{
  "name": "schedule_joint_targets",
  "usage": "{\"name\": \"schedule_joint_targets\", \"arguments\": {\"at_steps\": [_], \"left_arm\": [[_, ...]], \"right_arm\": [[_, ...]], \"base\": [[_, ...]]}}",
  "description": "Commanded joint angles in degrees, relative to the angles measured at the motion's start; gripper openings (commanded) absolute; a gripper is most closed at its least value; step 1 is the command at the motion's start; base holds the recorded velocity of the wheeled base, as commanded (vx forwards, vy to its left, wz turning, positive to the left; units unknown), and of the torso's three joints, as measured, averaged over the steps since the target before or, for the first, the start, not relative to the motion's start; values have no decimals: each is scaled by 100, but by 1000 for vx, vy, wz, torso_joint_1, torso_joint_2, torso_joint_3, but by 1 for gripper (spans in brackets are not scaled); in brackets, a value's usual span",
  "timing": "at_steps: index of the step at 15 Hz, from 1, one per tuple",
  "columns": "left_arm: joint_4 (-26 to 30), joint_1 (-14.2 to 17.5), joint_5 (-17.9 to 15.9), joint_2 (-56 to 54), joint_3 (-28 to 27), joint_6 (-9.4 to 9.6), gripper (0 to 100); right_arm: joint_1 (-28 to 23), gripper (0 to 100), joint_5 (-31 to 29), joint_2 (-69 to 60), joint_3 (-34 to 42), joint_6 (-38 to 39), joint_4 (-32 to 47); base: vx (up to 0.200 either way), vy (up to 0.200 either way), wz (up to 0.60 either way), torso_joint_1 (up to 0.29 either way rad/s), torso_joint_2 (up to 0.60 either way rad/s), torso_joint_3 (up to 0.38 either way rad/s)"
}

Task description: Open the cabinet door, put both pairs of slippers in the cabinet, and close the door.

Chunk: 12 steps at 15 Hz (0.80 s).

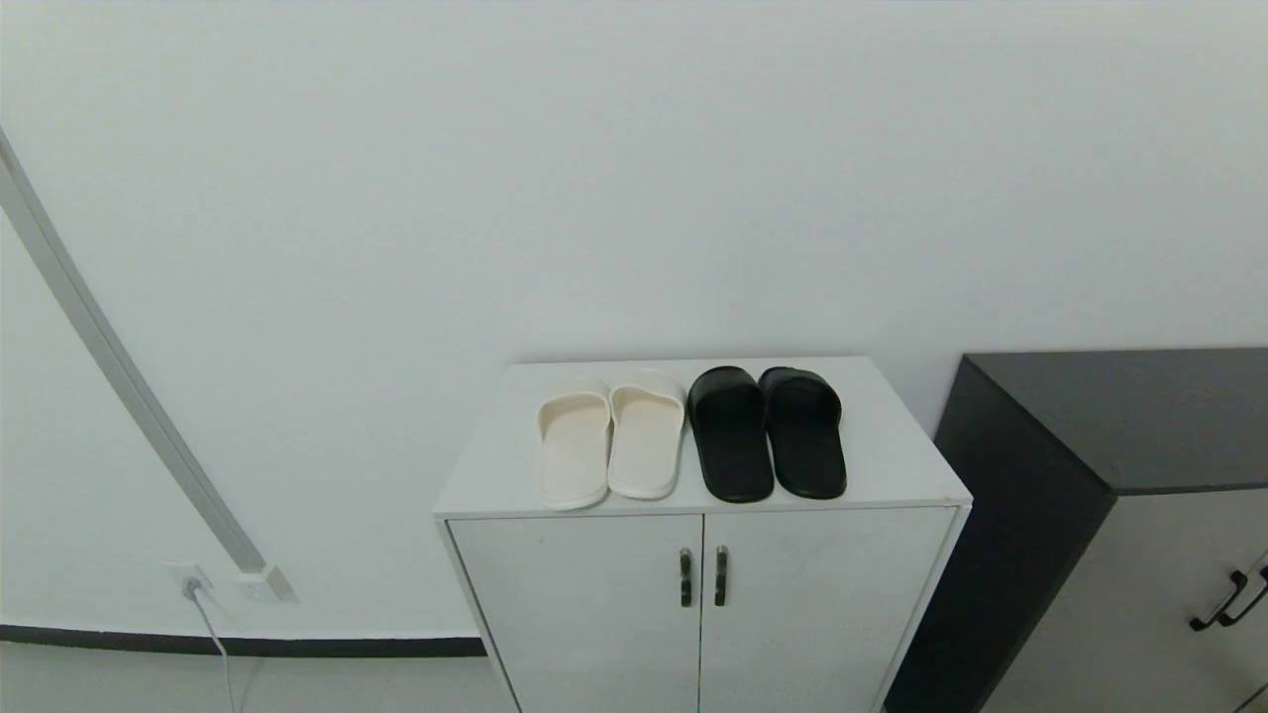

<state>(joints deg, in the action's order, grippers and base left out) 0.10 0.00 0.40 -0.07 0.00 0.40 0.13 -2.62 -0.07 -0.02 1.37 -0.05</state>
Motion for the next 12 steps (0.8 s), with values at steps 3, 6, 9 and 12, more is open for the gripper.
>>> {"name": "schedule_joint_targets", "arguments": {"at_steps": [3, 6, 9, 12], "left_arm": [[-1, 0, 4, 7, 0, -23, 0], [-1, 0, 4, 7, 0, -31, 0], [-1, 0, 4, 7, 0, -40, 0], [-1, 0, -5, 7, 0, -31, 0]], "right_arm": [[4, 100, 113, 7, -6, -207, 14], [4, 100, 113, 7, -6, -216, 14], [4, 100, 130, 7, 2, -224, 14], [13, 100, 297, 139, 2, -189, 14]], "base": [[0, 0, 0, 0, 0, 0], [0, 0, 0, 0, 0, 0], [0, 0, 0, 0, 0, 0], [0, 0, 0, 0, 0, 0]]}}
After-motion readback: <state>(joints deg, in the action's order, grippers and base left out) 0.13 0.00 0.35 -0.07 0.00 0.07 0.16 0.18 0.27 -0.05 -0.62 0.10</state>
